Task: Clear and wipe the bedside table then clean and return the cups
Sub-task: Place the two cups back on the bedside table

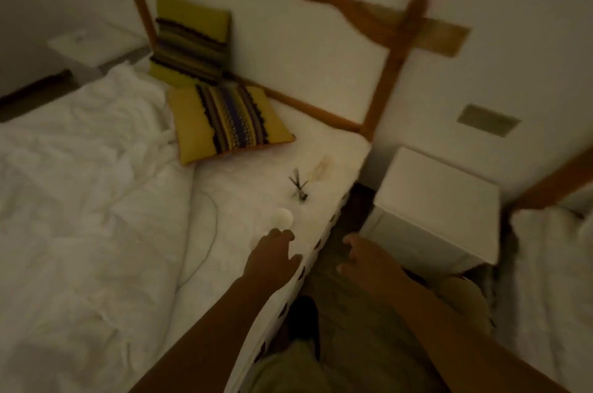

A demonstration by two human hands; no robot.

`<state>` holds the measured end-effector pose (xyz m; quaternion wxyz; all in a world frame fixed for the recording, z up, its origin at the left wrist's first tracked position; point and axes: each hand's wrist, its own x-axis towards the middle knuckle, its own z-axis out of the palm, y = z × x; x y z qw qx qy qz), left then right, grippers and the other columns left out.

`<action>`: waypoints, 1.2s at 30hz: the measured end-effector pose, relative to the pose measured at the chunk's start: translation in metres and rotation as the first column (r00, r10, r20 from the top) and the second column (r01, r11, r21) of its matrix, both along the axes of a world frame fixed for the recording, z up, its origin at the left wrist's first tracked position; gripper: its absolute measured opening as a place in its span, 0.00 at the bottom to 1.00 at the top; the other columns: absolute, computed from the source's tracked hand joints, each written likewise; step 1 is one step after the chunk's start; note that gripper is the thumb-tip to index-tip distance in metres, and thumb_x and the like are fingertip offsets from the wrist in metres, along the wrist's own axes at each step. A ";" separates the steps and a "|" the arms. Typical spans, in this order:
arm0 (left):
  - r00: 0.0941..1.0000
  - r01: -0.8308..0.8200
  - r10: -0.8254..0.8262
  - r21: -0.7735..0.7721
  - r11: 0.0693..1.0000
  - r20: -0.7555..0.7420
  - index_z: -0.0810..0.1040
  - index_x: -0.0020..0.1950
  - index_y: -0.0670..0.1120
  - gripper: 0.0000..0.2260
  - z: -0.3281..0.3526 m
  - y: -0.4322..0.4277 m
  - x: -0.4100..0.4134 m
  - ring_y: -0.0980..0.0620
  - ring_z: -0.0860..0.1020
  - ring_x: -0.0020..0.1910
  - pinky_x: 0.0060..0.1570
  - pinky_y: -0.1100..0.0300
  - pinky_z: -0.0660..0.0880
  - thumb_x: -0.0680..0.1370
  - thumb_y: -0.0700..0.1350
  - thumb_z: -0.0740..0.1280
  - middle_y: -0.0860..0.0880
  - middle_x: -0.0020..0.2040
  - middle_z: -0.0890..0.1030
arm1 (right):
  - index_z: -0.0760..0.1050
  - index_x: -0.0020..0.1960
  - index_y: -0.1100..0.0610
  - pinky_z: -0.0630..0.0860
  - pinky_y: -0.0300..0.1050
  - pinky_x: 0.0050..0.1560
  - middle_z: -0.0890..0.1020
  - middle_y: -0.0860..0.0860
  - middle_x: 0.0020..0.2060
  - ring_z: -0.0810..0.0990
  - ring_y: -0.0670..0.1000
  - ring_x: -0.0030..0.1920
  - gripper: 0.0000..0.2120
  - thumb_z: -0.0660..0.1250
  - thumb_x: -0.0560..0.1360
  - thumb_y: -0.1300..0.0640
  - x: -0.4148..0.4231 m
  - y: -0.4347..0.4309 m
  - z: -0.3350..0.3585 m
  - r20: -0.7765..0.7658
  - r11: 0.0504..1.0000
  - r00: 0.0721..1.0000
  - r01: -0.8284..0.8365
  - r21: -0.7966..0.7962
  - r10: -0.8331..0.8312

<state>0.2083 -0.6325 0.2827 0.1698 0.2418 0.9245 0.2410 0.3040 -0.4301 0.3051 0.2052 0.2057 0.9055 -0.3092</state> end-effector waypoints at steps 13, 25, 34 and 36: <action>0.794 -0.530 0.556 -0.167 0.831 0.247 0.47 0.77 0.54 0.44 -0.149 -0.016 -0.092 0.37 0.57 0.75 0.63 0.42 0.71 0.71 0.57 0.73 0.46 0.78 0.45 | 0.46 0.78 0.48 0.77 0.55 0.60 0.55 0.58 0.75 0.65 0.60 0.69 0.45 0.69 0.71 0.40 -0.217 -0.017 -0.166 0.025 0.830 0.857 -0.506 0.237 0.515; 0.711 -0.636 0.691 -0.298 0.711 0.132 0.58 0.70 0.57 0.38 -0.283 0.061 -0.113 0.40 0.65 0.64 0.51 0.48 0.77 0.66 0.51 0.75 0.46 0.67 0.60 | 0.57 0.71 0.45 0.78 0.50 0.43 0.61 0.57 0.68 0.65 0.60 0.63 0.40 0.76 0.65 0.46 -0.280 -0.001 -0.315 -0.071 0.695 0.699 -0.685 0.220 0.711; 0.786 -0.517 0.569 -0.248 0.819 0.241 0.58 0.70 0.61 0.39 -0.247 0.154 -0.124 0.43 0.65 0.63 0.55 0.45 0.76 0.65 0.51 0.75 0.51 0.65 0.59 | 0.57 0.71 0.41 0.81 0.53 0.45 0.63 0.52 0.66 0.67 0.57 0.62 0.40 0.73 0.64 0.47 -0.244 0.128 -0.291 -0.142 0.820 0.814 -0.572 -0.025 0.563; 0.821 -0.422 0.476 -0.227 0.878 0.315 0.56 0.70 0.62 0.39 -0.241 0.197 -0.134 0.44 0.65 0.63 0.57 0.45 0.75 0.66 0.51 0.74 0.52 0.63 0.59 | 0.58 0.72 0.42 0.80 0.52 0.48 0.64 0.52 0.66 0.68 0.56 0.63 0.39 0.72 0.65 0.48 -0.237 0.182 -0.285 -0.135 0.866 0.857 -0.500 0.011 0.497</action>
